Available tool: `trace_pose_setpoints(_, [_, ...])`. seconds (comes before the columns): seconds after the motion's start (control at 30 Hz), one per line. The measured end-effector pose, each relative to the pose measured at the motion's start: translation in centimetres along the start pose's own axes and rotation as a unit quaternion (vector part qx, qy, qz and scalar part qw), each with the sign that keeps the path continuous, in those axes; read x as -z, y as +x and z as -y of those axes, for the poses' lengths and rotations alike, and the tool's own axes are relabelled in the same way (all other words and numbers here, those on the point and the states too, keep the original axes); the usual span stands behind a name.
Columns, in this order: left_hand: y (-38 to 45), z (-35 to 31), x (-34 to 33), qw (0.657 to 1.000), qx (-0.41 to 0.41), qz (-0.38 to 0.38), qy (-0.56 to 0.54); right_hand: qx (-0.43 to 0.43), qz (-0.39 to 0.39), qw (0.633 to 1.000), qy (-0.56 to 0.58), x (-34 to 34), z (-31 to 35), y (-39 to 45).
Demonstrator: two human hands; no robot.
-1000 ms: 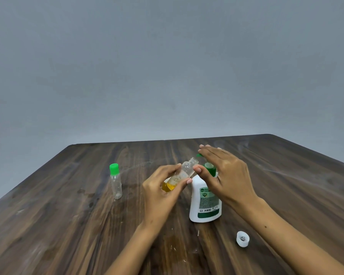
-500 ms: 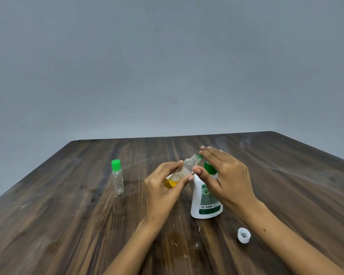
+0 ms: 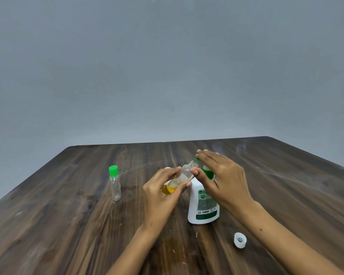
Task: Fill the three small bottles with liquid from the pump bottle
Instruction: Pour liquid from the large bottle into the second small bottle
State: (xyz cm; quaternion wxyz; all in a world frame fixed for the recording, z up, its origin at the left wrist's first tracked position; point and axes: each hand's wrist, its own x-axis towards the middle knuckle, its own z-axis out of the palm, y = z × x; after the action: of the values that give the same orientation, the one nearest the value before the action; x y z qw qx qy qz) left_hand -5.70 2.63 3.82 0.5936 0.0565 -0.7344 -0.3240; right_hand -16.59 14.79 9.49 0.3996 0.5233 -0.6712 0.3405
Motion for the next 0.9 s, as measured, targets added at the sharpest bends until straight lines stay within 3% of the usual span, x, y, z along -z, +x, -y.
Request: trace_pose_setpoints(0.9, [0.0, -0.1, 0.3, 1.0, -0.005, 0.002, 0.003, -0.011, -0.009, 1.0, -0.006, -1.0, 0.1, -1.0])
